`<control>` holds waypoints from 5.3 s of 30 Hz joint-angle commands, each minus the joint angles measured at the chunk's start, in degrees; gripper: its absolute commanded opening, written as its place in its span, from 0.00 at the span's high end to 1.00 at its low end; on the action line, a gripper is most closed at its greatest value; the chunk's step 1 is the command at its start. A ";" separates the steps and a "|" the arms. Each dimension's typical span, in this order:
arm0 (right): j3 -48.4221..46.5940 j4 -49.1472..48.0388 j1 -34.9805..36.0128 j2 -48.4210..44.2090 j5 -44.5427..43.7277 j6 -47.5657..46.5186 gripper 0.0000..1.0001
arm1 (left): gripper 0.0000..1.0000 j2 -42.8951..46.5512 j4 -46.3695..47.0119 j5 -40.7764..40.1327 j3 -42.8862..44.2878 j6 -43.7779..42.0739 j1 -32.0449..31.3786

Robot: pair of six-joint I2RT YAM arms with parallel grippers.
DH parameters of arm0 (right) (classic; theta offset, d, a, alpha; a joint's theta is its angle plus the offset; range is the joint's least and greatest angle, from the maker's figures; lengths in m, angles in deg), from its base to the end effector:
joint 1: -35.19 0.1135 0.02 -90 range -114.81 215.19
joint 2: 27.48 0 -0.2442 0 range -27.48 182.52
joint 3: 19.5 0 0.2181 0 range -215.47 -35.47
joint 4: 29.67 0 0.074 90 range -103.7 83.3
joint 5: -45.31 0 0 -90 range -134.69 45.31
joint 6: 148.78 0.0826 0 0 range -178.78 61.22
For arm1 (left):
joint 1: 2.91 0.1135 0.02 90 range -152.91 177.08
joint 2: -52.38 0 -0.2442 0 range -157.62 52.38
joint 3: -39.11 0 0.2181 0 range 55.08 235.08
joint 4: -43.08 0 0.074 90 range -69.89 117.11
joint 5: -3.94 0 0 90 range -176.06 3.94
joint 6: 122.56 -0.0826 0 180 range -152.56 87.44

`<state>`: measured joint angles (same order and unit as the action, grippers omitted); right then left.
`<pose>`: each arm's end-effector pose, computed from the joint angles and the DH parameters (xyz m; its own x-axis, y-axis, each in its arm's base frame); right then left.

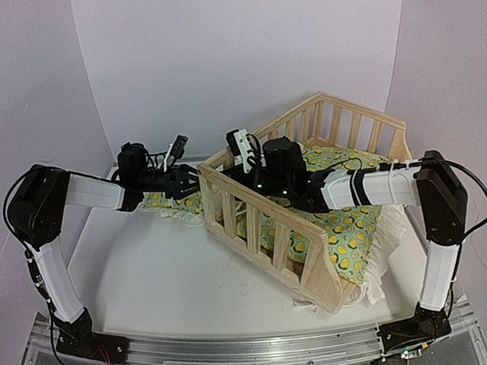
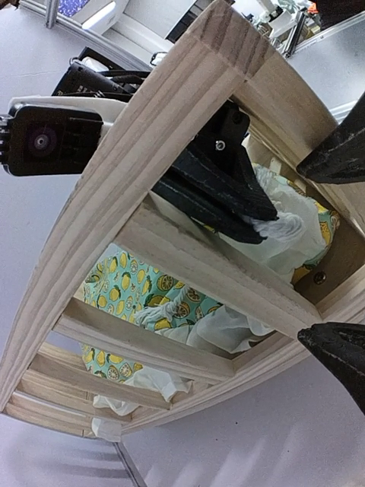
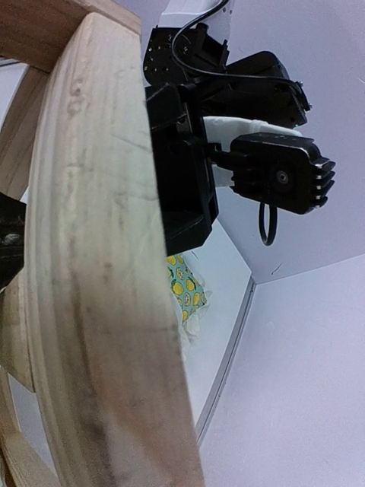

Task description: Set up the pet bed

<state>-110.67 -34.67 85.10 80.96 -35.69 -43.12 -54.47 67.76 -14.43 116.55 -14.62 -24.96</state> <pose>0.2848 0.3584 0.2473 -0.3623 -0.0164 -0.9319 -0.7854 0.5437 0.2958 0.3232 -0.2155 0.2319 -0.3792 0.0488 -0.9240 0.9230 -0.0504 -0.3814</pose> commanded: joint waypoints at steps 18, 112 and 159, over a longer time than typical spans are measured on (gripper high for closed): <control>-7.13 14.68 0.65 -4.38 -2.39 0.46 0.60 | 1.00 -0.44 5.93 -2.58 1.65 1.73 -2.26; -16.07 43.49 -15.83 -1.14 22.18 -57.02 0.94 | 0.94 -6.75 -17.23 -30.01 2.12 8.70 4.48; -17.90 46.91 -17.28 2.77 13.90 -67.81 0.47 | 0.24 38.50 -19.54 -37.84 -28.40 6.85 1.39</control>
<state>-125.77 14.33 66.90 82.47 -23.63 -110.51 -18.47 46.53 -52.63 88.20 -8.42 -23.25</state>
